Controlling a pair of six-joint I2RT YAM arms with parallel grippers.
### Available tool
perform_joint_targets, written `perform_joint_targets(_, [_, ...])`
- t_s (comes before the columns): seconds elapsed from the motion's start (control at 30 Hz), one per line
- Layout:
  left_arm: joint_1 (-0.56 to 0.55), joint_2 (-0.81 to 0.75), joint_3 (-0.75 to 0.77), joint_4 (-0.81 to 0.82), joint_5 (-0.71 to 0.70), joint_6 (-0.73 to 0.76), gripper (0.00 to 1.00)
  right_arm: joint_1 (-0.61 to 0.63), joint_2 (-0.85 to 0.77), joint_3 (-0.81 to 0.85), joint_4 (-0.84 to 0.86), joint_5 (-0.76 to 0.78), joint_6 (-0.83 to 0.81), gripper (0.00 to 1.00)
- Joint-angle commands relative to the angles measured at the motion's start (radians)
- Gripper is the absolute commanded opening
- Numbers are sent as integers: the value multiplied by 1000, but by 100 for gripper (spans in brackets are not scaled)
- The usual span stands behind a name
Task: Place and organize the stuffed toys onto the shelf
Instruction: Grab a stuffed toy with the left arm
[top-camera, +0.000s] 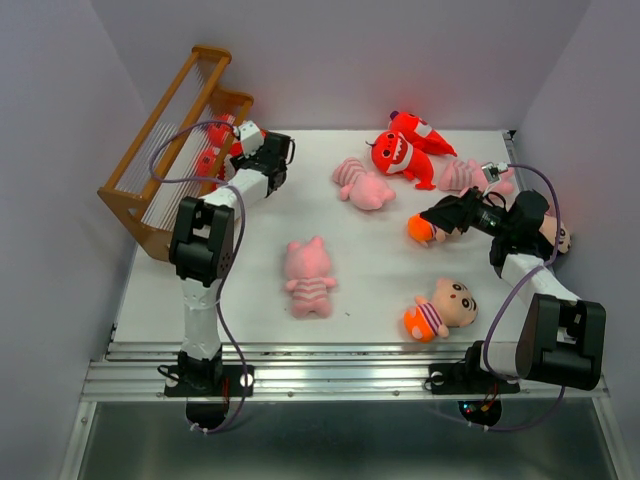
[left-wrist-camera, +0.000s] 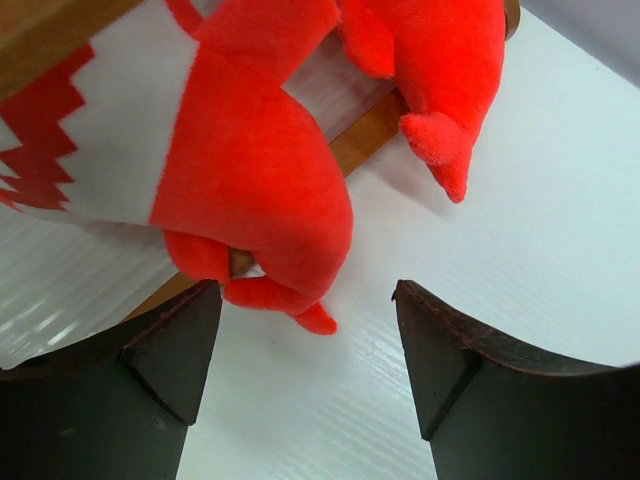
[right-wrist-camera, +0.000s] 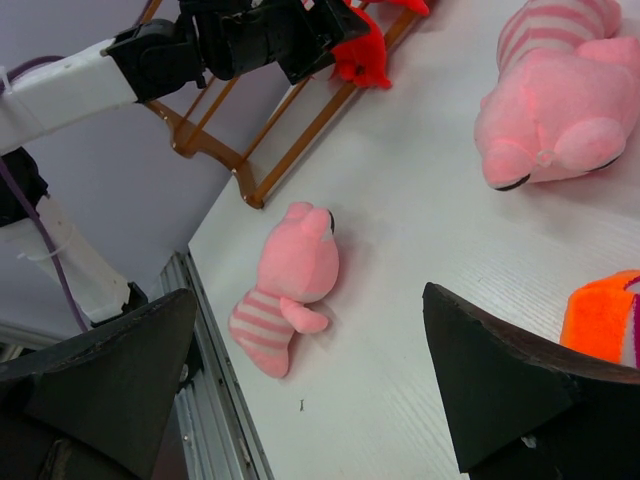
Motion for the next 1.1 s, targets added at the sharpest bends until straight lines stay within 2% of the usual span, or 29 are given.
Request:
perform_joint_targets(0.0, [-41,64,118,-80,-147,-6,81,-9,-16,38,26,-15,-13,100])
perform_joint_targets(0.23, [-31,185,271,-218,-260,-92,78,-18,-16,37,26,-16,-13,100])
perform_joint_targets(0.5, [10,253,353,-241,-236,-86,71,-18,-12,38,26,-16,-13,100])
perform_joint_targets(0.57, [15,274,370,-251,-221,-78,66,-18,-13,38,26,-15,-13,100])
perform_joint_targets(0.63, [18,280,371,-255,-211,-78,57,-18,-12,38,26,-15,-14,100])
perform_joint_targets(0.67, [18,279,364,-252,-208,-75,41,-18,-10,38,25,-15,-14,100])
perform_joint_targets(0.7, [18,274,359,-248,-204,-74,31,-18,-9,38,26,-15,-13,100])
perform_joint_targets(0.73, [18,262,351,-242,-195,-77,11,-18,-9,40,25,-15,-13,100])
perform_joint_targets(0.77, [16,253,333,-235,-190,-72,0,-18,-7,38,26,-13,-13,100])
perform_joint_targets(1.07, [-27,40,174,-165,-168,-63,0,-18,-7,41,26,-26,-17,100])
